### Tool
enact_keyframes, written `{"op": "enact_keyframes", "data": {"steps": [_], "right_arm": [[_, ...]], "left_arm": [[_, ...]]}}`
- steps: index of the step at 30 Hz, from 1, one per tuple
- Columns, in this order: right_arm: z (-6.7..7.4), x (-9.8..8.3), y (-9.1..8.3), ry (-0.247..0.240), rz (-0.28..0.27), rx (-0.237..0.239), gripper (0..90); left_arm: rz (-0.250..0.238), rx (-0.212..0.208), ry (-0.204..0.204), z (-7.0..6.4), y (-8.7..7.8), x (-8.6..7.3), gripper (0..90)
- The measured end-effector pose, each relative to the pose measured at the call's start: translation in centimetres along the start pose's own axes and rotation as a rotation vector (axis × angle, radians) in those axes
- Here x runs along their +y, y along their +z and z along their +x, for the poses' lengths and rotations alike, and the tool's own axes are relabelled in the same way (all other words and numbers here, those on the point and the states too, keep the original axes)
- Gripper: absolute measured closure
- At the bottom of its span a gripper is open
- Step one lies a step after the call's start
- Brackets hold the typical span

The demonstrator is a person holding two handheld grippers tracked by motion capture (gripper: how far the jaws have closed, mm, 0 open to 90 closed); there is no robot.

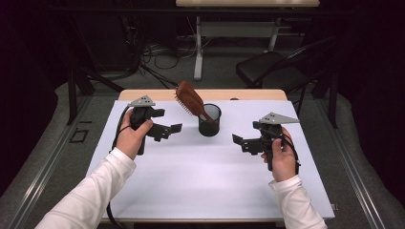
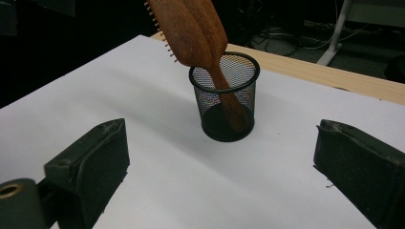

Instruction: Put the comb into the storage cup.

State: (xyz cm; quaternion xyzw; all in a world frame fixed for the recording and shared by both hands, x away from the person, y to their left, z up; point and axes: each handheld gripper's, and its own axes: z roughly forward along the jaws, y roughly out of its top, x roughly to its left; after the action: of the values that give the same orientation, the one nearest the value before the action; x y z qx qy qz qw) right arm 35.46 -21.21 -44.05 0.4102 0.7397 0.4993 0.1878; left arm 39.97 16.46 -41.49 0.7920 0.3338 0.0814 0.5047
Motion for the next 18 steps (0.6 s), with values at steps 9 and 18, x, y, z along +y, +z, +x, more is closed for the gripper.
{"op": "enact_keyframes", "data": {"steps": [9,18], "right_arm": [[0.1,0.0,0.0,-0.001,0.000,0.000,4.2],[0.2,0.1,0.0,-0.004,0.005,-0.009,4.2]], "left_arm": [[-0.005,0.007,0.000,-0.1,-0.4,-0.9,0.3],[-0.015,0.007,0.010,-0.2,-1.0,-1.9,0.3]]}}
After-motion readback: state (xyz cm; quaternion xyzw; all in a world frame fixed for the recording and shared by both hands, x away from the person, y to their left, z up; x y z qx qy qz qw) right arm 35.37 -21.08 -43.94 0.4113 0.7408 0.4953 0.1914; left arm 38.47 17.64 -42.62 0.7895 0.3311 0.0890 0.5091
